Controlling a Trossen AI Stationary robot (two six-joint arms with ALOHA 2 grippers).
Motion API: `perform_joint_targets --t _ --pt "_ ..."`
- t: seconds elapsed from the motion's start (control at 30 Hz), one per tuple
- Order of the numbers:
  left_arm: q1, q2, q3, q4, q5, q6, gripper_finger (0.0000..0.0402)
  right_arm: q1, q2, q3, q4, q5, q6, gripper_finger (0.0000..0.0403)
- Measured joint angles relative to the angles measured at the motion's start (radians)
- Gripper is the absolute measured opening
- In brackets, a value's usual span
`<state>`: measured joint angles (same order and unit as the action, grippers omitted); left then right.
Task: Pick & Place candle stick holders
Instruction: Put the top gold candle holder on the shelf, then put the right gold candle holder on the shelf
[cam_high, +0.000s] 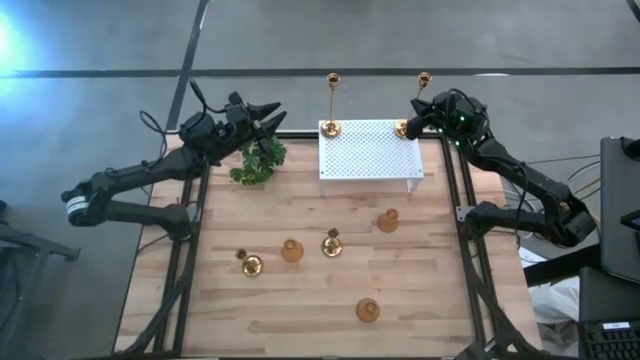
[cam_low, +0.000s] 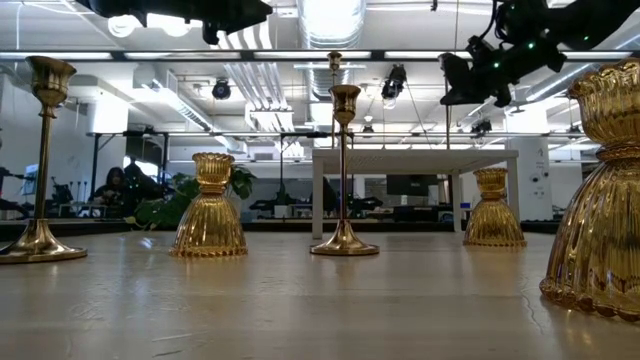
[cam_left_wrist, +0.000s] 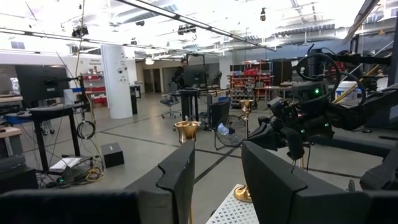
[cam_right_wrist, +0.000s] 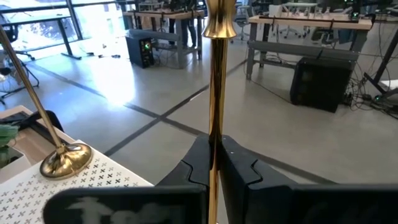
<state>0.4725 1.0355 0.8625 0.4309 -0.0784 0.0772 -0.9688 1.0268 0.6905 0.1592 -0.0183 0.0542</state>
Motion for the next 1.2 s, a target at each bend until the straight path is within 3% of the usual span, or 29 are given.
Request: perform_joint_targets --t 0.37,0.67,1.2 --pt "0.000 0.000 0.000 0.000 0.000 0.000 0.0138 0.000 0.003 -0.003 0.013 -0.004 0.003 0.0013" --pt "0.000 0.000 0.000 0.002 0.001 0.000 0.0138 -0.001 0.008 -0.009 -0.010 -0.004 0.001 0.0050" --pt "0.000 0.000 0.000 0.002 0.002 -0.002 0.0138 -0.001 -0.002 0.002 -0.003 0.021 -0.005 0.0202"
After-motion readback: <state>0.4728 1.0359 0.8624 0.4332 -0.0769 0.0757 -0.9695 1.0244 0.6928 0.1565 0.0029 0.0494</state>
